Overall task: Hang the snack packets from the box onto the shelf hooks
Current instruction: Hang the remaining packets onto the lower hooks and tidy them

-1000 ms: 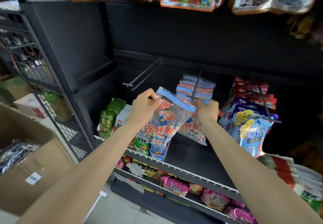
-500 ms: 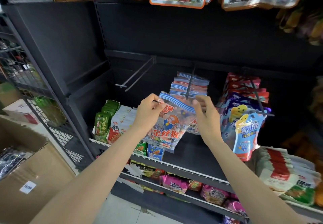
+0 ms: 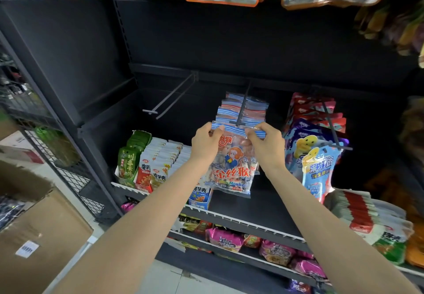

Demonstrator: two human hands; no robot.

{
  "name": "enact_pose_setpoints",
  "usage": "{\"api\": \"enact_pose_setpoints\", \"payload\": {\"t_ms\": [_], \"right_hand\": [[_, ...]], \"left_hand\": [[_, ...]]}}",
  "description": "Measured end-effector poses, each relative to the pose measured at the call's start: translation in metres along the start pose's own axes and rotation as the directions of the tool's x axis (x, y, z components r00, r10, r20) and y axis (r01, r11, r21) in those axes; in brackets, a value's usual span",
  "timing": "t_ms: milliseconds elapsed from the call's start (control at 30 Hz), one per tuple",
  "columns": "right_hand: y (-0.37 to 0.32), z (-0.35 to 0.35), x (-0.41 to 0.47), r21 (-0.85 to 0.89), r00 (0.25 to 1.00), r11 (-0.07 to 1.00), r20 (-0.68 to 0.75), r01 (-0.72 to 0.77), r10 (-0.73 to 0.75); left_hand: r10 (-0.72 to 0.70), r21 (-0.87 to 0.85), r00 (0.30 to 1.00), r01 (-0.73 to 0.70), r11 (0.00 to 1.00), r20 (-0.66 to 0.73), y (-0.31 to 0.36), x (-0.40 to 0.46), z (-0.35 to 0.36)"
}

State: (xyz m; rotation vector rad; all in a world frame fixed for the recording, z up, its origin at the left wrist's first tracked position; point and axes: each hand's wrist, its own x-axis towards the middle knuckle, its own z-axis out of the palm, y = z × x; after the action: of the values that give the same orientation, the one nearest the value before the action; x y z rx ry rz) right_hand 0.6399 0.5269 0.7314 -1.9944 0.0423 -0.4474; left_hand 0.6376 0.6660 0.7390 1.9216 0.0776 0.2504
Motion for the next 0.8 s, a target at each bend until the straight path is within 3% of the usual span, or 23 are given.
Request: {"api": "enact_pose_setpoints", "payload": {"t_ms": [300, 533, 800], "right_hand": [[0.0, -0.006, 0.003, -0.092, 0.999, 0.995, 0.004, 0.045, -0.045], [0.003, -0.006, 0.006, -0.118, 0.998, 0.991, -0.01, 0.058, -0.059], [0.007, 0.002, 0.013, -0.264, 0.991, 0.955, 0.011, 0.131, -0.133]], "left_hand": [[0.055, 0.121, 0.998, -0.055, 0.991, 0.004, 0.0, 0.004, 0.007], [0.1, 0.077, 0.995, -0.098, 0.992, -0.019, -0.002, 0.004, 0.008], [0.02, 0.134, 1.0, -0.022, 0.991, 0.01, -0.005, 0.021, 0.016]]}}
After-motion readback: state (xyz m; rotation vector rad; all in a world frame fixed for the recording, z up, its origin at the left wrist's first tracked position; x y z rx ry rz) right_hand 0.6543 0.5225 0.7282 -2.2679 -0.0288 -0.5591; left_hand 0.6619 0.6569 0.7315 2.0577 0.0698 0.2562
